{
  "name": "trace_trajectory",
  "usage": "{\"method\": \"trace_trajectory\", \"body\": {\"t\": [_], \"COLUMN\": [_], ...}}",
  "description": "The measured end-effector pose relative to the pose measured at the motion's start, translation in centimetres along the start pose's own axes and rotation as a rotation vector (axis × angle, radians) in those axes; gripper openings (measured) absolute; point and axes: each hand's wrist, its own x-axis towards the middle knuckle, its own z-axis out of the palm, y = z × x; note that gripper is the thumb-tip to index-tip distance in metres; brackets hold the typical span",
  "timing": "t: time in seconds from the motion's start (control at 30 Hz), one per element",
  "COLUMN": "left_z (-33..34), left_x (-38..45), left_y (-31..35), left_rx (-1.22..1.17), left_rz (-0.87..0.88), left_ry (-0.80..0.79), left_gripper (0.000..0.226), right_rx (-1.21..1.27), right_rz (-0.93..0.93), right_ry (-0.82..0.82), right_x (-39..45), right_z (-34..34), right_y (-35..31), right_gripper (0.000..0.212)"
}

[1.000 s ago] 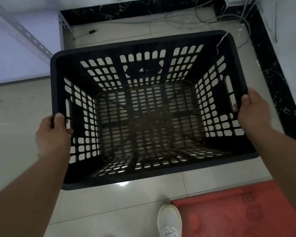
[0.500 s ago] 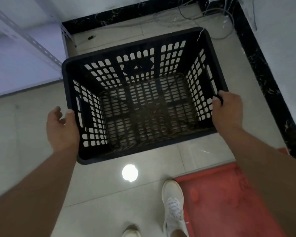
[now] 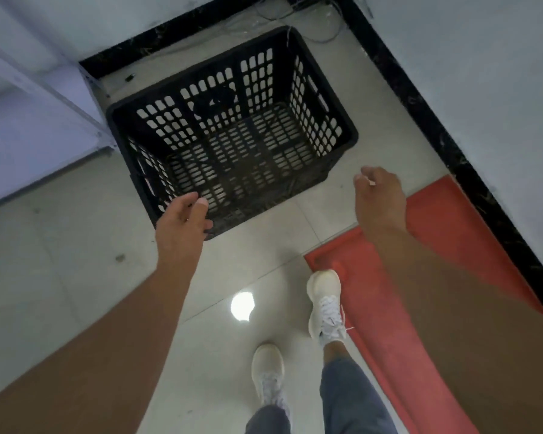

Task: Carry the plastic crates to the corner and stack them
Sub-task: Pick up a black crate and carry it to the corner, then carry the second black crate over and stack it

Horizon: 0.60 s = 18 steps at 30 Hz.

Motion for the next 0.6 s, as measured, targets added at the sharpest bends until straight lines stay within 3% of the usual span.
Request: {"method": "trace_trajectory", "body": {"t": [0.27,0.6], "left_z": [4.5,13.2], "left_x": [-10.2,-26.3], "left_y": [-0.7,-5.2], "left_rx": [0.127,0.252], "left_rz": [0.014,0.072], "left_ry": [-0.298,-0.56], "left_gripper": [0.018,0.017], "right_rx": [0.099,0.374], "right_rz": [0.173,0.577], "right_ry": [0.116,0.322], "right_x": [-9.6,-21.8], "right_z": [-6.5,-16.1], "right_y": [8.9,24.6], "right_gripper": [0.03,0.032]}}
